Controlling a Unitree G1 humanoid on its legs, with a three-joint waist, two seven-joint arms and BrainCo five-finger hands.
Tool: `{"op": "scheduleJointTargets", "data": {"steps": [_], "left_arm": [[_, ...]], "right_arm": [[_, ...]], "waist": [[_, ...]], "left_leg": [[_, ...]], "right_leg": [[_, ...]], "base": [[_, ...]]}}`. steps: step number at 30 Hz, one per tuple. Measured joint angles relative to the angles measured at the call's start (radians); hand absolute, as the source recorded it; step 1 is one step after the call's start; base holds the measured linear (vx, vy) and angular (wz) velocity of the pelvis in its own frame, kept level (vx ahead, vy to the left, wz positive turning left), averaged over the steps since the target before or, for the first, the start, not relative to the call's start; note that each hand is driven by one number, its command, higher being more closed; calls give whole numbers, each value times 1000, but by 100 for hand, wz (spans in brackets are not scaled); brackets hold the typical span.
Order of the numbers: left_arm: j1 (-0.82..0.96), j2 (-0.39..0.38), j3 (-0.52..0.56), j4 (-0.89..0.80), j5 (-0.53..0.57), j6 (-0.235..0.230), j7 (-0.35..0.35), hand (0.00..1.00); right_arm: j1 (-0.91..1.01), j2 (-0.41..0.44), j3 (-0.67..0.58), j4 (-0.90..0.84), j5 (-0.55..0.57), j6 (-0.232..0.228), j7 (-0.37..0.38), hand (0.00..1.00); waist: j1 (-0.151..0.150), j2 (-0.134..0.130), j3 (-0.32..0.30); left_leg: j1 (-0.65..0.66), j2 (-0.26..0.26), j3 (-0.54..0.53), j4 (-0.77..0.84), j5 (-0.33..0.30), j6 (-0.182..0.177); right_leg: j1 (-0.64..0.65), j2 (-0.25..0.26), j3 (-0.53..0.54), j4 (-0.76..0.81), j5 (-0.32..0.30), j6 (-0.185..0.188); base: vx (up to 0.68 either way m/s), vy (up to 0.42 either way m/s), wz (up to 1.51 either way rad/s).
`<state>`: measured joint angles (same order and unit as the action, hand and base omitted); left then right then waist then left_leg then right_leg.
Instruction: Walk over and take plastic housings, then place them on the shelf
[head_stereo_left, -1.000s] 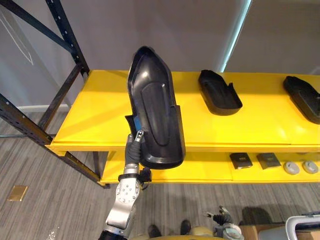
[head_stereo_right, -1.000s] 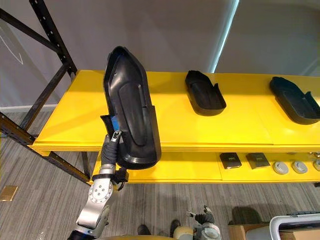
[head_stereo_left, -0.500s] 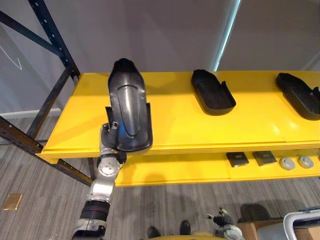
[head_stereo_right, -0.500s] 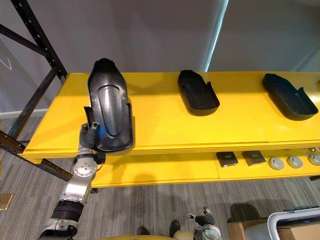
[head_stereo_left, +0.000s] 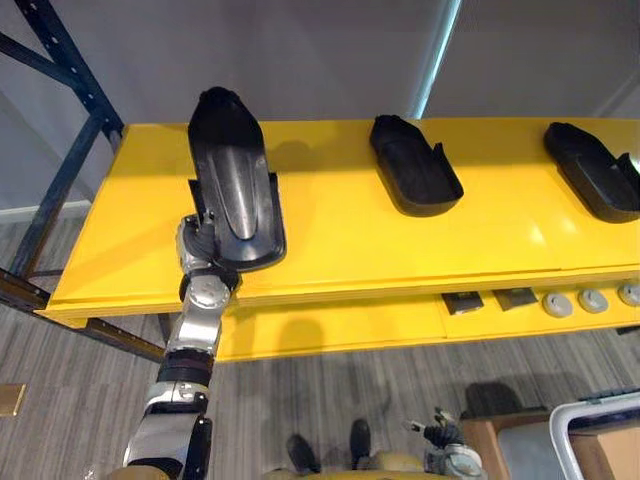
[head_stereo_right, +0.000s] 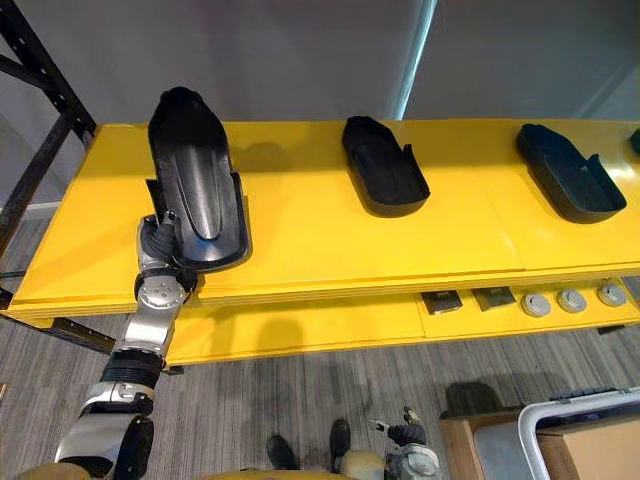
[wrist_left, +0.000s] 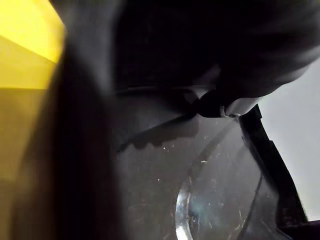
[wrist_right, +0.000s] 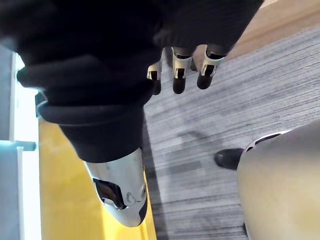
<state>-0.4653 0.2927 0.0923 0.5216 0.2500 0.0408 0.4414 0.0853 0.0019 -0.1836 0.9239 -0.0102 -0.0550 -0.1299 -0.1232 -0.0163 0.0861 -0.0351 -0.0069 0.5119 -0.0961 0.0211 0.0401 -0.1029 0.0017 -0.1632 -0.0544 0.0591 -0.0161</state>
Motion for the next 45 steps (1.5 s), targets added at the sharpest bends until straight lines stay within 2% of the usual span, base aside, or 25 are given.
{"op": "scheduleJointTargets", "data": {"steps": [4,11,21,23,24,26,29,31,32,36,38,45], "left_arm": [[-71,9,22,65,-2,22,22,0],[-110,15,37,91,-7,20,51,0],[-153,14,34,78,-101,12,90,0],[-152,6,28,2,-125,12,108,0],[-150,-14,17,-118,-126,10,127,0],[-146,-20,-7,-200,-120,-5,133,0],[-124,-55,-68,-363,-67,-29,130,0],[-37,-91,-106,-479,9,-46,122,0],[-8,-105,-113,-502,27,-50,117,100],[209,-192,-188,-588,98,-61,66,100],[296,-215,-229,-604,118,-74,42,100],[394,-229,-252,-590,151,-106,-22,100]], "right_arm": [[-2,2,6,-7,0,-8,-1,0],[-6,2,20,-7,0,-14,-1,0],[-6,1,41,-8,1,-17,0,0],[-6,0,44,-8,2,-18,1,0],[-7,-1,46,-8,4,-18,1,0],[-7,-1,46,-8,4,-20,1,0],[-8,-2,46,-6,6,-26,1,0],[-8,-2,46,-6,13,-29,3,0],[-8,-3,46,-6,14,-29,3,0],[-7,-6,45,-5,22,-29,5,0],[-1,-10,44,-4,22,-29,5,0],[1,-12,46,-9,23,-24,5,0]], "waist": [[0,-4,16],[0,-7,28],[-2,-6,38],[0,-6,45],[2,-8,49],[1,-8,50],[2,-7,50],[1,-5,51],[1,-4,52],[4,4,56],[26,7,58],[37,18,54]], "left_leg": [[-4,-1,14,1,0,0],[-5,-6,19,1,0,0],[-5,-5,18,1,0,0],[-7,-3,15,1,0,0],[-9,1,11,1,0,0],[-10,0,9,1,0,0],[-9,0,3,1,0,1],[-6,2,0,1,1,1],[-6,2,-1,1,1,1],[0,5,-23,1,1,2],[0,6,-29,0,1,2],[2,7,-38,-5,0,-5]], "right_leg": [[-8,1,15,-1,6,0],[-8,3,25,-2,6,0],[-8,4,25,-1,6,-1],[-8,-1,25,0,6,-1],[-9,-4,23,1,6,-1],[-9,-5,24,2,6,-1],[-6,-5,28,2,6,-1],[-3,-4,31,2,6,-1],[-2,-4,31,2,6,-1],[11,-3,32,2,5,-1],[12,-3,32,2,5,0],[10,-4,33,23,0,6]], "base": [[1,-1,-11],[15,1,-4],[0,0,0],[2,4,3],[6,11,5],[11,11,4],[14,8,5],[0,0,0],[-1,-2,4],[-10,-3,15],[-27,-1,10],[-36,-1,4]]}}
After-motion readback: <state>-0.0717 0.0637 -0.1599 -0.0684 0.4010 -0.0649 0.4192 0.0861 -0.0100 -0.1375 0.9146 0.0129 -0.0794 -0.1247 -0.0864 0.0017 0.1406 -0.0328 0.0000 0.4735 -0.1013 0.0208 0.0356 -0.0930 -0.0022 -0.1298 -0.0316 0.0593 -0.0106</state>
